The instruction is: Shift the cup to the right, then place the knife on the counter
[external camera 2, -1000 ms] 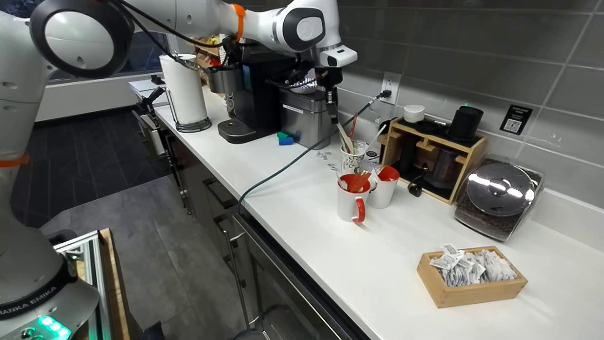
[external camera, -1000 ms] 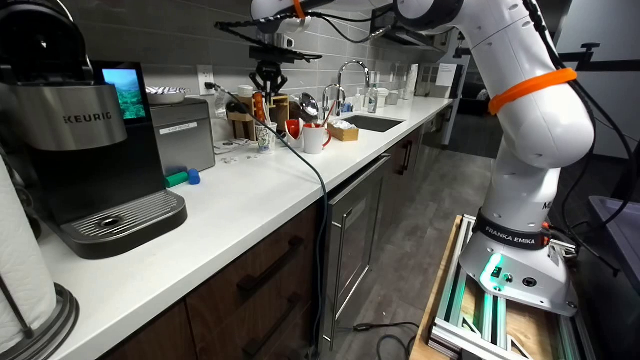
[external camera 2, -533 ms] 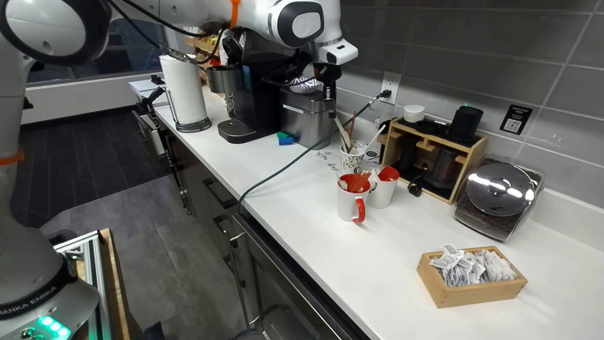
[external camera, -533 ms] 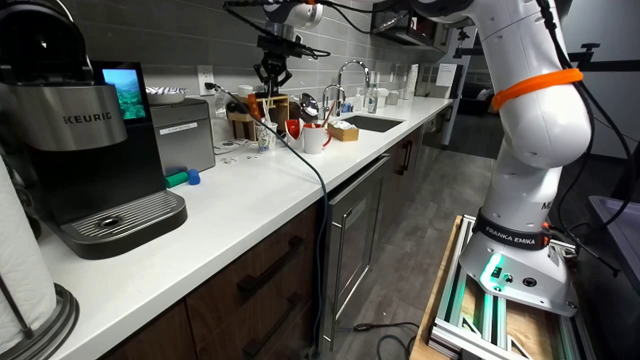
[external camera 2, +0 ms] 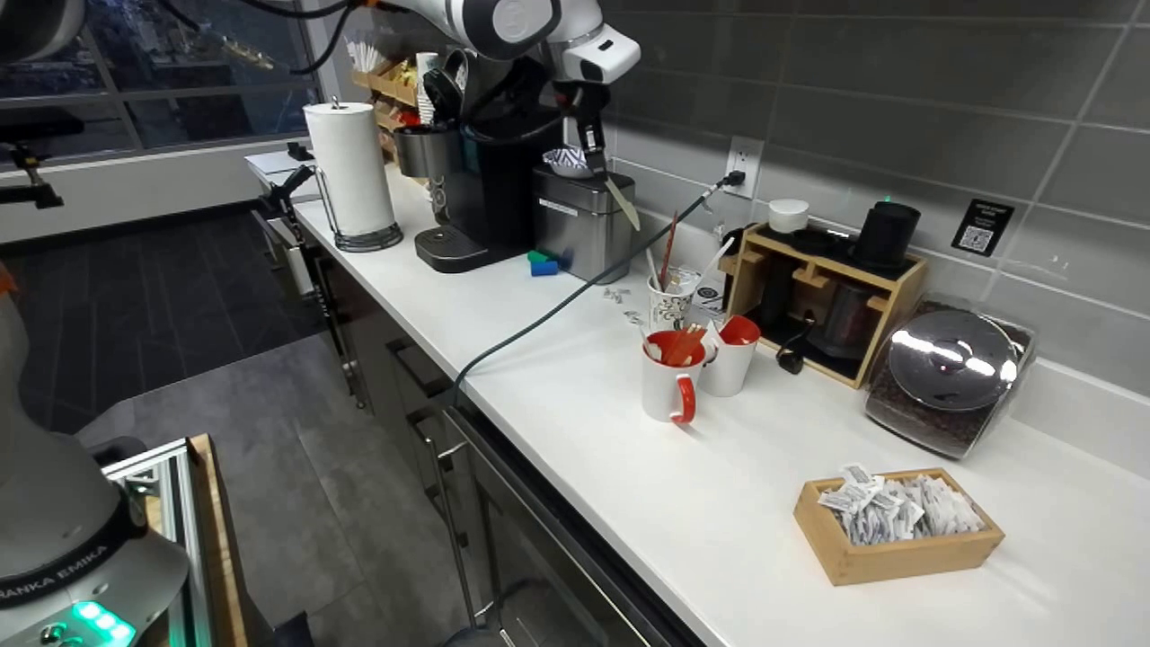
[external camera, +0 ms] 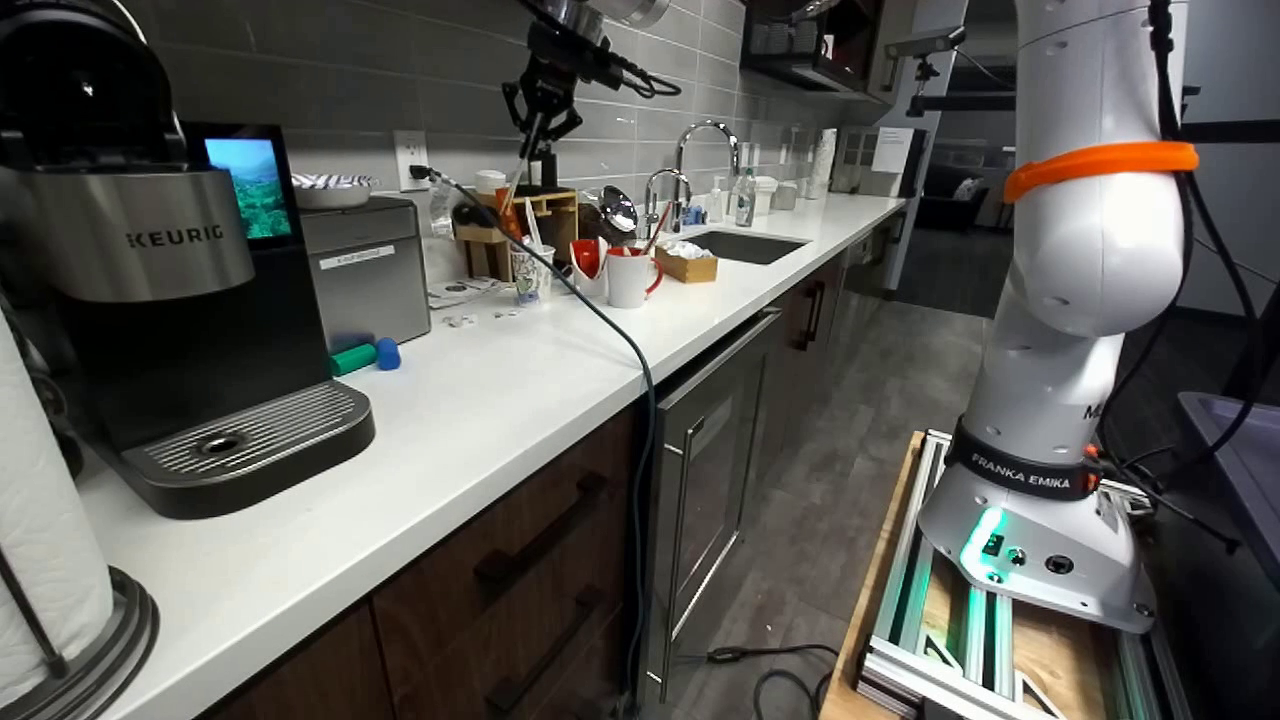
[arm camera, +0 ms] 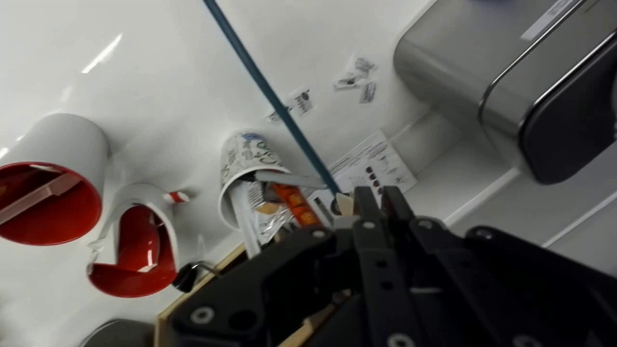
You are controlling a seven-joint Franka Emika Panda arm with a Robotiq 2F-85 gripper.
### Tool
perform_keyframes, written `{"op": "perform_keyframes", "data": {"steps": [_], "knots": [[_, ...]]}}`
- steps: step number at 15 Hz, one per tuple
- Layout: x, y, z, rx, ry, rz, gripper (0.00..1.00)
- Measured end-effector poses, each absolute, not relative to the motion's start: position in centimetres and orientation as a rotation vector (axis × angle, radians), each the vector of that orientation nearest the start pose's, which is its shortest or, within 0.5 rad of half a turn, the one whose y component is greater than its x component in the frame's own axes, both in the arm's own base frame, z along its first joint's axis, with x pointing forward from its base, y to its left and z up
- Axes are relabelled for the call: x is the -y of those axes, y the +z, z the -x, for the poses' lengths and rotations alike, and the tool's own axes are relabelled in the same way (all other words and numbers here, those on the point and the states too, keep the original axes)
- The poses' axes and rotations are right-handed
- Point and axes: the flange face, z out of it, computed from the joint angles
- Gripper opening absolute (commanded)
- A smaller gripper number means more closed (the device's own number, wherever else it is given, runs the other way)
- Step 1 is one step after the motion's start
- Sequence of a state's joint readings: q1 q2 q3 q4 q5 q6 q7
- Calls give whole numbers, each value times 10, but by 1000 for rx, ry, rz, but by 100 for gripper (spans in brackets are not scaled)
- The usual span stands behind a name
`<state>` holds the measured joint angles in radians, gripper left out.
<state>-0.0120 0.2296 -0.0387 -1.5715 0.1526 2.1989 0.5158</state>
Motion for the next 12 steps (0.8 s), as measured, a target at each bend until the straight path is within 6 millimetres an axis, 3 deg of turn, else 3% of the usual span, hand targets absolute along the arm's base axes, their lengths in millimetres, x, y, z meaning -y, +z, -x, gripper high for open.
{"op": "perform_keyframes", "data": {"steps": [5, 9, 12], "knots": [[-26, 544, -645, -518, -445, 2708, 2], [-68, 513, -651, -326, -329, 2629, 2], [-81, 483, -658, -234, -179, 2546, 2]]}}
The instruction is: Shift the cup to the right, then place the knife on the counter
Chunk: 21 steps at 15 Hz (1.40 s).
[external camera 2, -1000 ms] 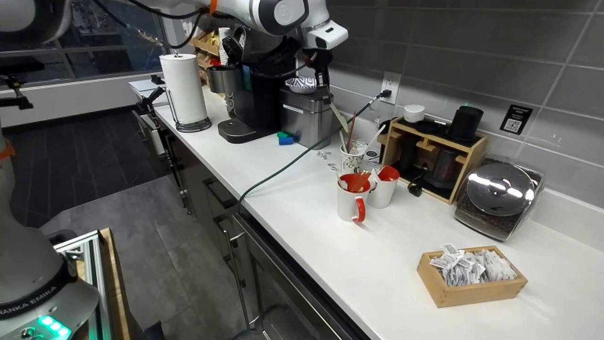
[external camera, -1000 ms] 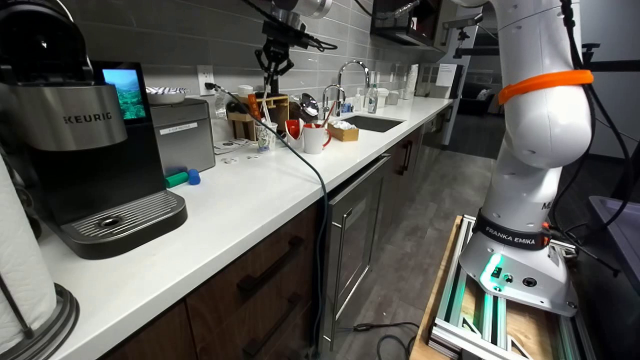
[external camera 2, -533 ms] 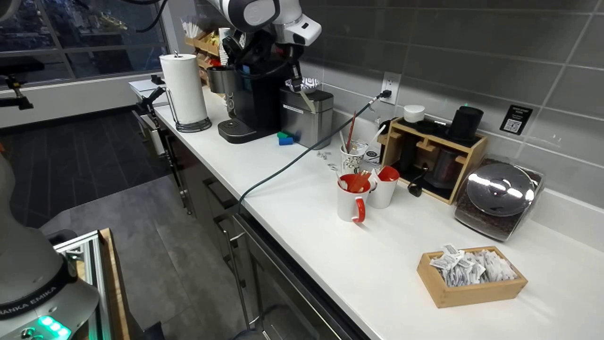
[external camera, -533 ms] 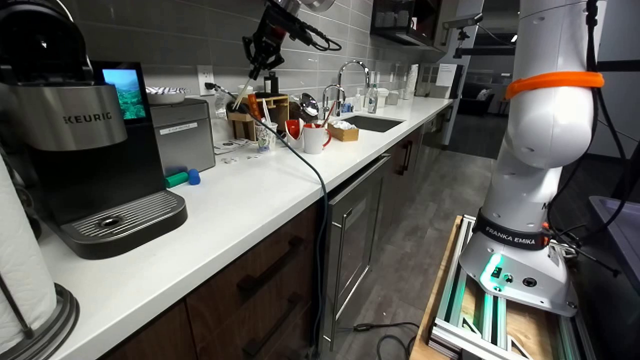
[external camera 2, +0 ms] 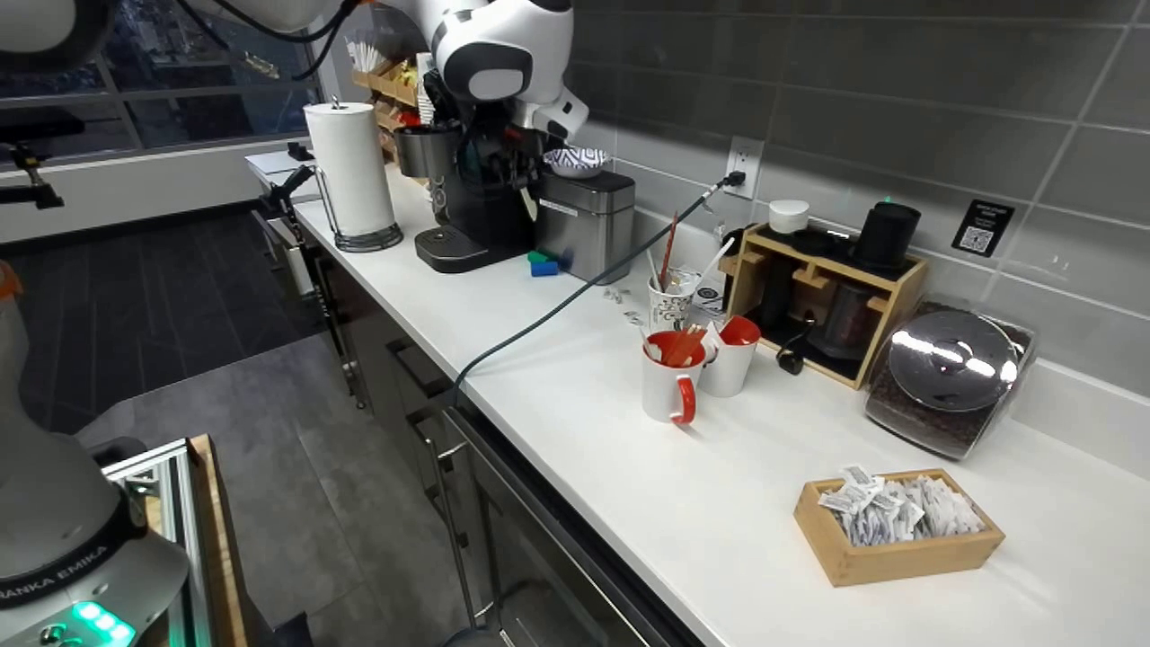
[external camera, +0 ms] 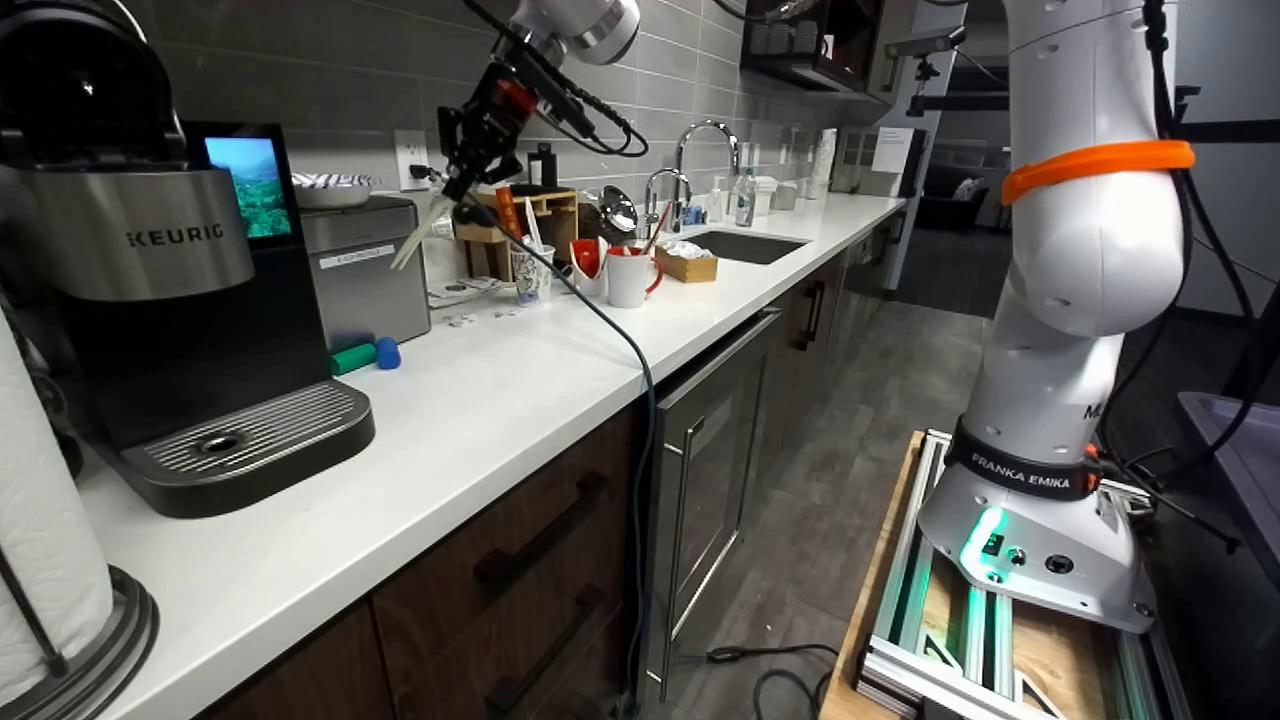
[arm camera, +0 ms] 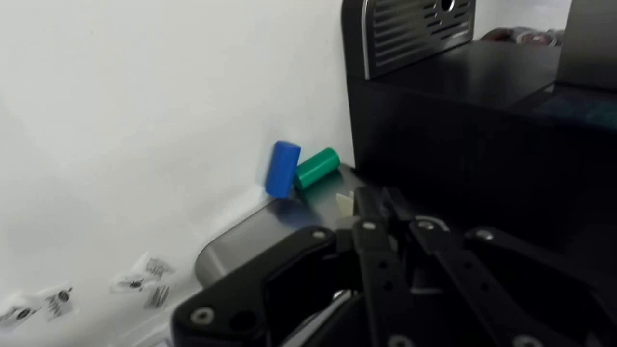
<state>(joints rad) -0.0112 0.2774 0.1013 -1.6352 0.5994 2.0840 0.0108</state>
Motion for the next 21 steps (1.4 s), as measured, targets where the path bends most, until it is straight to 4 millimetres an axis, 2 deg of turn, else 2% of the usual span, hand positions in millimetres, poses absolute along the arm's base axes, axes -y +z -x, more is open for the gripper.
{"op": "perform_keyframes", "data": {"steps": [2, 5, 8, 11, 15, 16, 18, 21], "knots": [[-73, 459, -659, -193, -43, 2513, 2], [-50, 421, -651, -161, 197, 2480, 2], [-33, 395, -642, -164, 363, 2445, 2], [-27, 383, -643, -181, 406, 2436, 2], [-36, 386, -659, -184, 434, 2428, 2], [-39, 387, -664, -187, 442, 2427, 33], [-42, 386, -670, -197, 465, 2422, 41], [-40, 382, -679, -236, 475, 2422, 63]]}}
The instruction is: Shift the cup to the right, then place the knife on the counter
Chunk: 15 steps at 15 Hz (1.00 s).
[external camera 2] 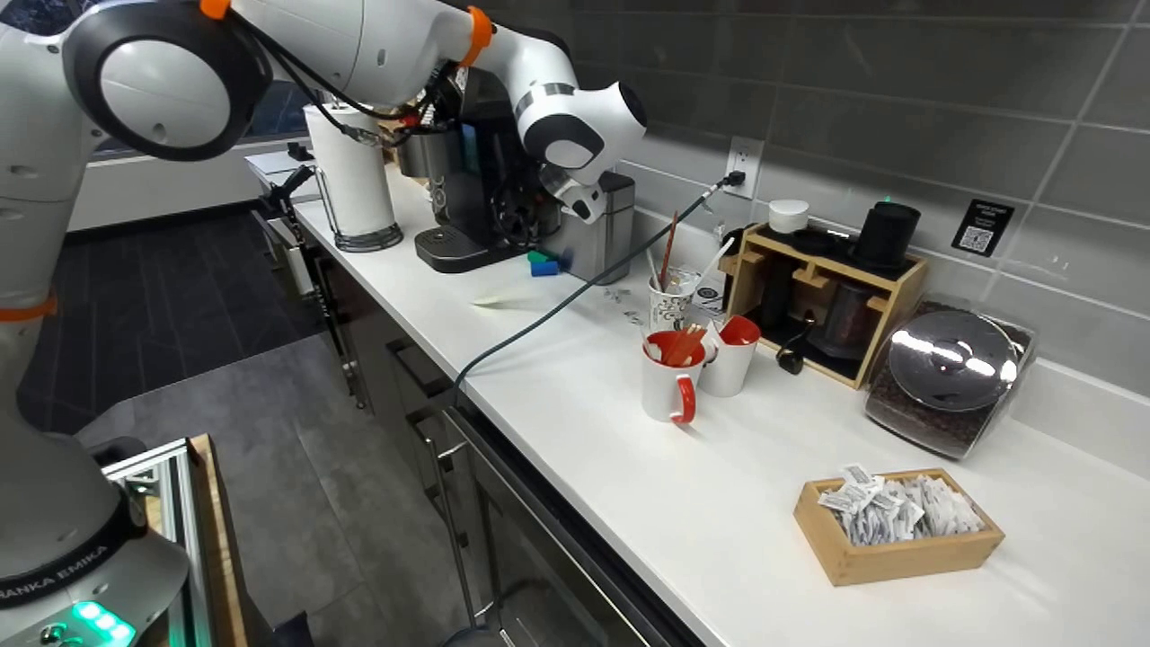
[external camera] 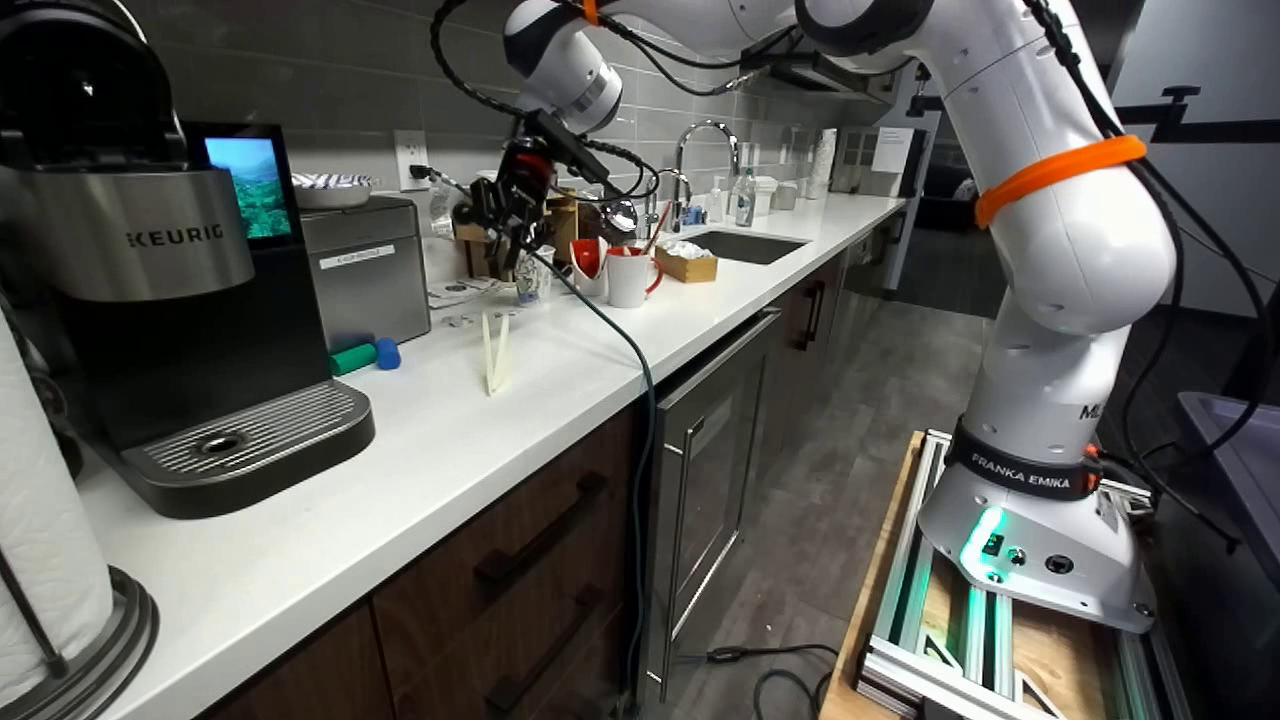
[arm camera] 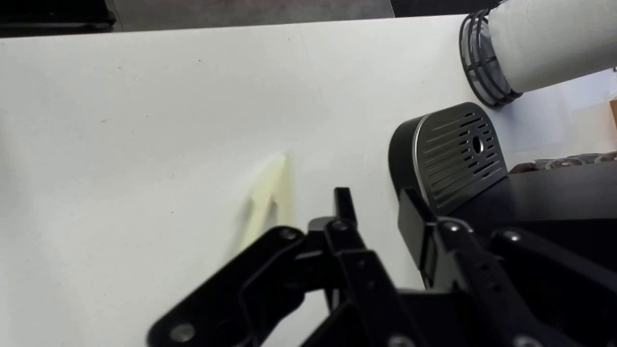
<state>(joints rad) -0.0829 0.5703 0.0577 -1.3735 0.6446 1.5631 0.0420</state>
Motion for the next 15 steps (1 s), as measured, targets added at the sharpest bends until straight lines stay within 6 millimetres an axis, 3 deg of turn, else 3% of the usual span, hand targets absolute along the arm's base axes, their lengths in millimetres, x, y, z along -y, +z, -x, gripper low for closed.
{"op": "perform_keyframes", "data": {"steps": [5, 10, 15], "knots": [[-20, 385, -688, -359, 465, 2442, 99], [1, 417, -691, -395, 333, 2554, 100], [-14, 471, -683, -412, 105, 2778, 100]]}}
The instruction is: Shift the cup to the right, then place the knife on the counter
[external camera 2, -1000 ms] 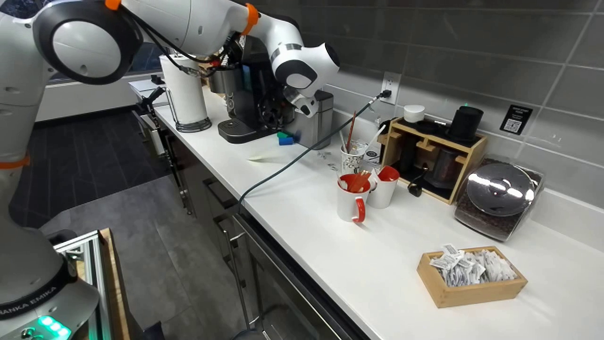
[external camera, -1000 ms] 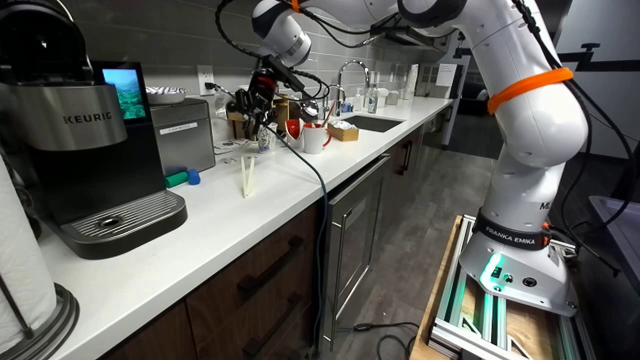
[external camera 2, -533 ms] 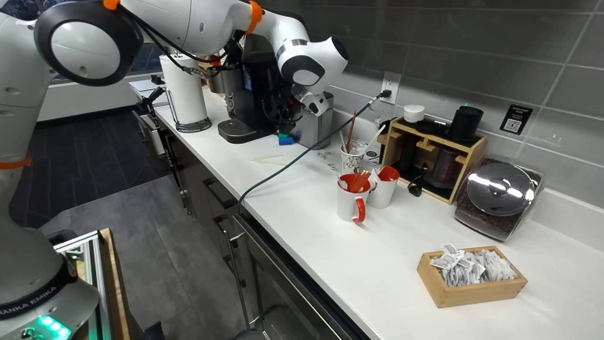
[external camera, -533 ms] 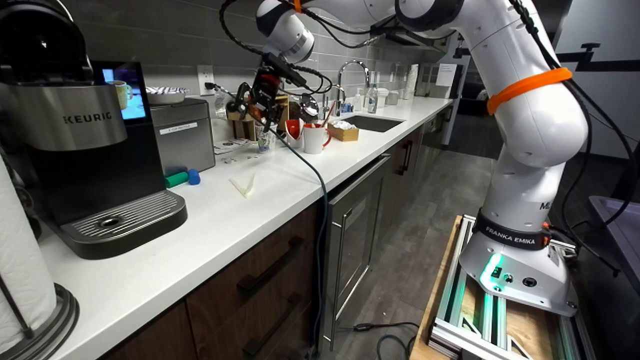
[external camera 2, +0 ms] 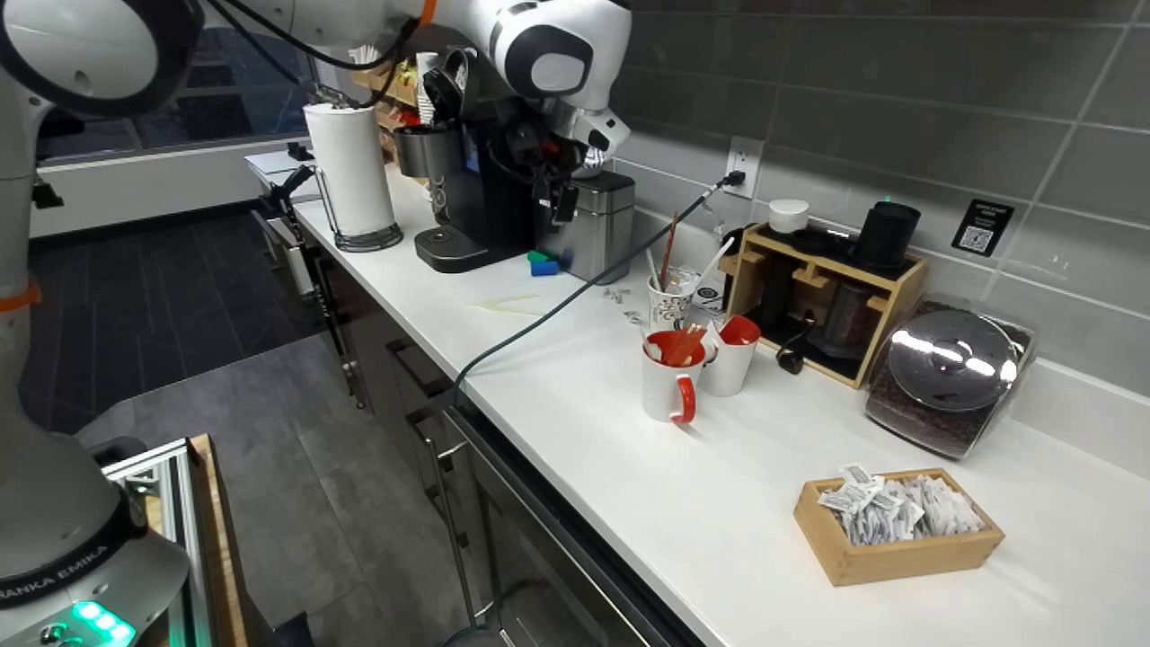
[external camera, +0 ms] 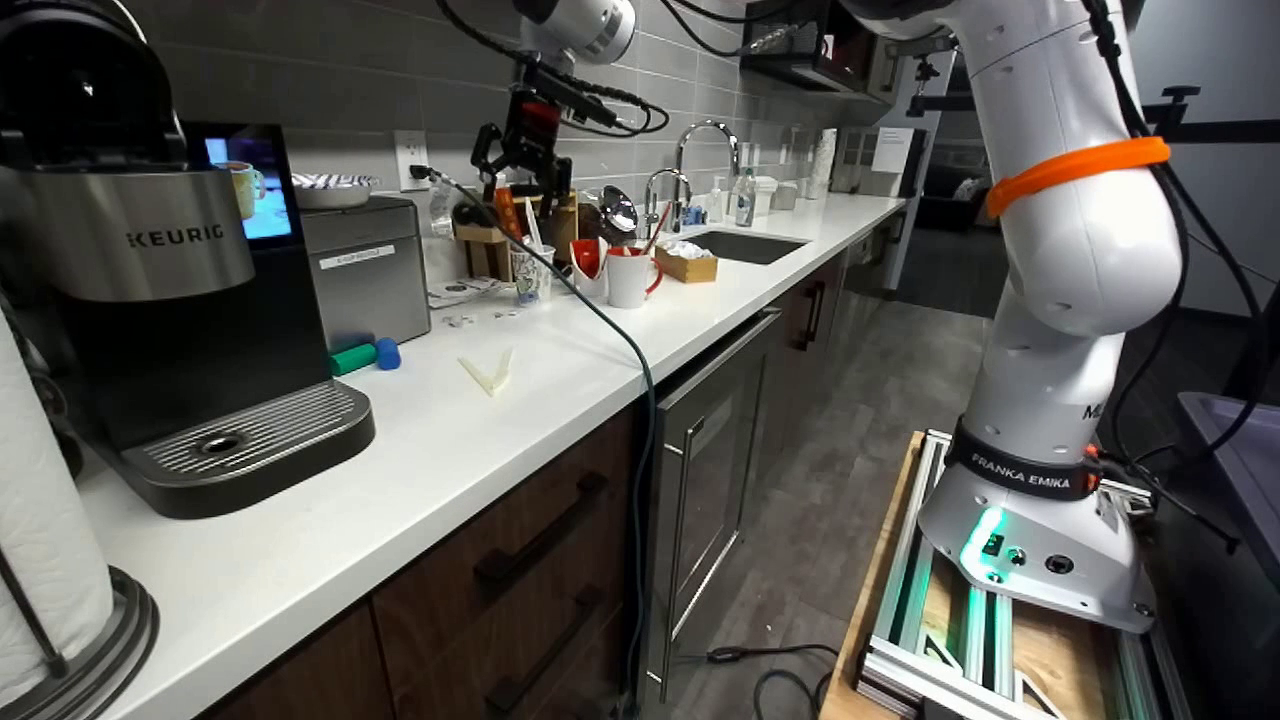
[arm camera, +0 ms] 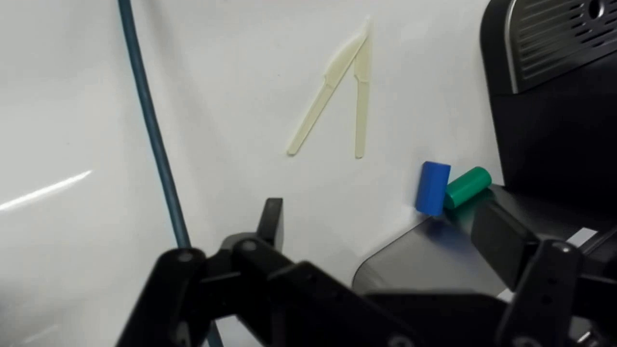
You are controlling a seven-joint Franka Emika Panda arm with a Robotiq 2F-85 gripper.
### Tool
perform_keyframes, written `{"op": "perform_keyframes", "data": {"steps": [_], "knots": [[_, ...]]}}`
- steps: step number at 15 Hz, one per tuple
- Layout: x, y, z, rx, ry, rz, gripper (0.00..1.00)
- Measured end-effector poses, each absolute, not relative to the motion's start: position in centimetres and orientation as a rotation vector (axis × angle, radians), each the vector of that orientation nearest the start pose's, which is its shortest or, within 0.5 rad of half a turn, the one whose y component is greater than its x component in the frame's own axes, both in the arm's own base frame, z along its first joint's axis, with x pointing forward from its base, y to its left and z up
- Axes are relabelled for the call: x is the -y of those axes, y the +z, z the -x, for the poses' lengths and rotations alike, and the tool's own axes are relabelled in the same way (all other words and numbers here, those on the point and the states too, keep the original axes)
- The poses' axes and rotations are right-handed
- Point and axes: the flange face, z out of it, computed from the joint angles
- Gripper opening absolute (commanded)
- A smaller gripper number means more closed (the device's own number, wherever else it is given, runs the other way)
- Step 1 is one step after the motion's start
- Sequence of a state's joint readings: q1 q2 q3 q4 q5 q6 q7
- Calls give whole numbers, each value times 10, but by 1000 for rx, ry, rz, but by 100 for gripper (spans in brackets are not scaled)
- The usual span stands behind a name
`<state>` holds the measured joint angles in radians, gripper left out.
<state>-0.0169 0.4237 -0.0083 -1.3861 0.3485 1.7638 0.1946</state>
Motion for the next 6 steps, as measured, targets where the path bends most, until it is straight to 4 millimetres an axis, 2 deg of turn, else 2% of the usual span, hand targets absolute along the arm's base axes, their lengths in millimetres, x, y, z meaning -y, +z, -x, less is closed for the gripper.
{"op": "perform_keyframes", "data": {"steps": [3, 6], "knots": [[-24, 490, -666, -407, 14, 2914, 100], [-22, 496, -649, -353, -41, 2971, 100]]}}
